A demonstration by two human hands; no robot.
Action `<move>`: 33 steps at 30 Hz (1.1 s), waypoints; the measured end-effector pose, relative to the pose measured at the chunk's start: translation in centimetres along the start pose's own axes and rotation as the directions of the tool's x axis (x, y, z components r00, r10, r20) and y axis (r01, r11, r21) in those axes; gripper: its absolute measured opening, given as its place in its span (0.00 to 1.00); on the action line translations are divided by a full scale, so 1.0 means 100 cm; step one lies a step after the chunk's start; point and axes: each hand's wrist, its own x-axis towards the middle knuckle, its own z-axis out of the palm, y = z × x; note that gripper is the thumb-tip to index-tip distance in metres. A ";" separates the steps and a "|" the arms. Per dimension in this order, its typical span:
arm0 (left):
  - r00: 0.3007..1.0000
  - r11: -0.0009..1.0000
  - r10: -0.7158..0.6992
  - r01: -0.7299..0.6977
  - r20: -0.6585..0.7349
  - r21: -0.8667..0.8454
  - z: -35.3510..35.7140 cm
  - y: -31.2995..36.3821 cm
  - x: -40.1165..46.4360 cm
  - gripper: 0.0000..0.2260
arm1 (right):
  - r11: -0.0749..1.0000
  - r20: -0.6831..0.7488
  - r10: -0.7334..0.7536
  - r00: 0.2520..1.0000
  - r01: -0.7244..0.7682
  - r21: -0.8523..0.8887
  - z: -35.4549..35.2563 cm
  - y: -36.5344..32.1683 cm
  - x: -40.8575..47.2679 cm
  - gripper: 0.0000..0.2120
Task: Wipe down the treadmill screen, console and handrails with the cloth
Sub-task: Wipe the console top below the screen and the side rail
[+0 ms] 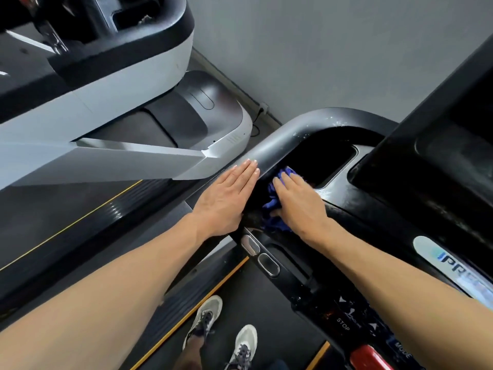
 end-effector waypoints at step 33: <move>0.840 0.852 0.501 -0.435 0.209 -0.292 -0.037 -0.083 0.008 0.57 | -0.169 0.354 0.714 0.604 -0.342 0.925 -0.021 -0.159 0.005 0.41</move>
